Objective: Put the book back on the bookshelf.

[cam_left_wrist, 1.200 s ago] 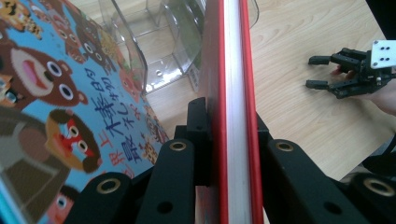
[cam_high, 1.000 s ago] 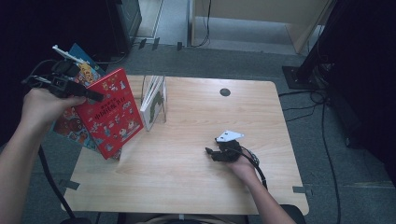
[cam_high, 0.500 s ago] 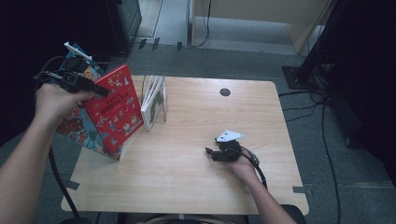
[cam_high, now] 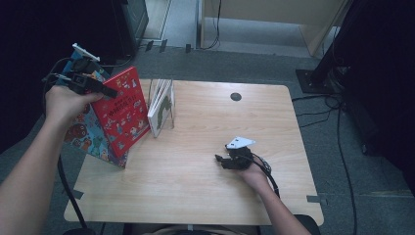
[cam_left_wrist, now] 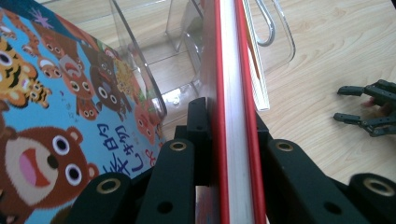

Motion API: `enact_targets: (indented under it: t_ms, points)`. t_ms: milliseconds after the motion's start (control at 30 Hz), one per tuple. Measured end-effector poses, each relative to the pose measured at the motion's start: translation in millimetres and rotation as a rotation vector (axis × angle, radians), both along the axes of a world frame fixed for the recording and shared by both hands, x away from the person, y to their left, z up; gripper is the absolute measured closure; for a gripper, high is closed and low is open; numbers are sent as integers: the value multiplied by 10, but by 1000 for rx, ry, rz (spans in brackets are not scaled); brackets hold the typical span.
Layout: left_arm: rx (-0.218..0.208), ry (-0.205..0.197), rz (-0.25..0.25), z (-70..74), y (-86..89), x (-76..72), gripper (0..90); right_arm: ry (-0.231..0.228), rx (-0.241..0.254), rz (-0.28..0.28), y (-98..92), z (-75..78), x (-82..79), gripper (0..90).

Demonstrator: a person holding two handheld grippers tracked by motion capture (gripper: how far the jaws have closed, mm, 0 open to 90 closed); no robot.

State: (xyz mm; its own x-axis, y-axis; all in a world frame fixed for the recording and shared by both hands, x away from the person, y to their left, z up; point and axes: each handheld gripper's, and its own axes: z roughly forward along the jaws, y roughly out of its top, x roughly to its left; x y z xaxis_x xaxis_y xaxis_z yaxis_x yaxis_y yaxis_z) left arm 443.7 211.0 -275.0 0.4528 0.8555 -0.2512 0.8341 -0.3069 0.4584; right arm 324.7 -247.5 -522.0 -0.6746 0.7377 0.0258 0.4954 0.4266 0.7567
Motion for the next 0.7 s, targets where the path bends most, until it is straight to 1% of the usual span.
enact_targets:
  t_ms: [100,133,167,300,333,400,433,467,500,600,633,667,700]
  points:
    - [-6,-7,4,-24,4,25,797,0,0,0,0,0,0,387]
    - [-19,-11,6,-53,10,47,797,0,0,0,0,0,0,387]
    - [-27,-13,12,-52,14,50,796,0,0,0,0,0,0,387]
    - [-28,-4,19,-57,25,66,794,0,0,0,0,0,0,387]
    - [-24,13,22,-52,29,71,792,0,0,0,0,0,0,387]
    - [-19,35,19,-41,26,78,788,0,0,1,0,0,0,388]
    - [0,39,13,-32,15,81,789,0,0,1,0,0,1,388]
    - [7,45,6,-27,5,87,790,-1,-1,1,1,0,2,388]
    - [4,57,-1,-20,0,96,787,-1,0,1,2,0,2,388]
    - [24,79,-23,2,-31,116,782,-2,-1,2,2,0,3,388]
    - [23,92,-28,4,-33,127,780,-2,-1,2,2,0,3,388]
    - [23,102,-24,8,-38,138,776,-1,0,1,2,0,2,388]
    - [33,107,-25,10,-46,145,776,-1,0,1,2,0,3,389]
